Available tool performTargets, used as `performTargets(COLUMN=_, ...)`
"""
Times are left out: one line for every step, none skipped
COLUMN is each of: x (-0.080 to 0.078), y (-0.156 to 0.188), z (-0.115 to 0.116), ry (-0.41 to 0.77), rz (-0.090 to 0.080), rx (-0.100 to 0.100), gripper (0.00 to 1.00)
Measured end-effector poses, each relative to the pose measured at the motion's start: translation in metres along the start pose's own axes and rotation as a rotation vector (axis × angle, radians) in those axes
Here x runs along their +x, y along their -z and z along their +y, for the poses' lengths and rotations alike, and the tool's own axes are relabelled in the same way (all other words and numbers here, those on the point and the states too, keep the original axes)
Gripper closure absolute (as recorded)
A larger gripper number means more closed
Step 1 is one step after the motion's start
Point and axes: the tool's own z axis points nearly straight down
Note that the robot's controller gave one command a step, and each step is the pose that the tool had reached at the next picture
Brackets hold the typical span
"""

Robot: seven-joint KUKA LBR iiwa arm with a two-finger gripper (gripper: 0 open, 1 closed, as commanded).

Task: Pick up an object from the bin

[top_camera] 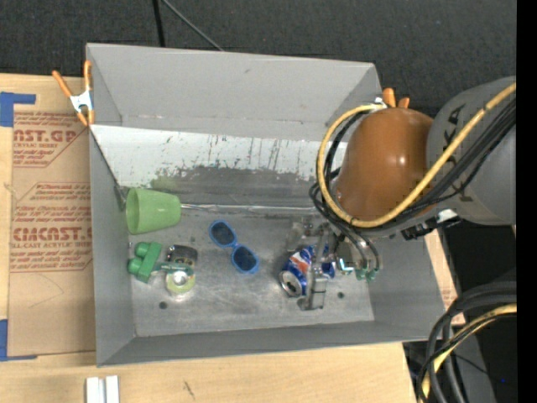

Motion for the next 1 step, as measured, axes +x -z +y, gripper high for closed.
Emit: performTargets(x=-0.0527, y=-0.1014, z=-0.0391, ry=0.048, rz=-0.003, rx=0.0, gripper=0.0)
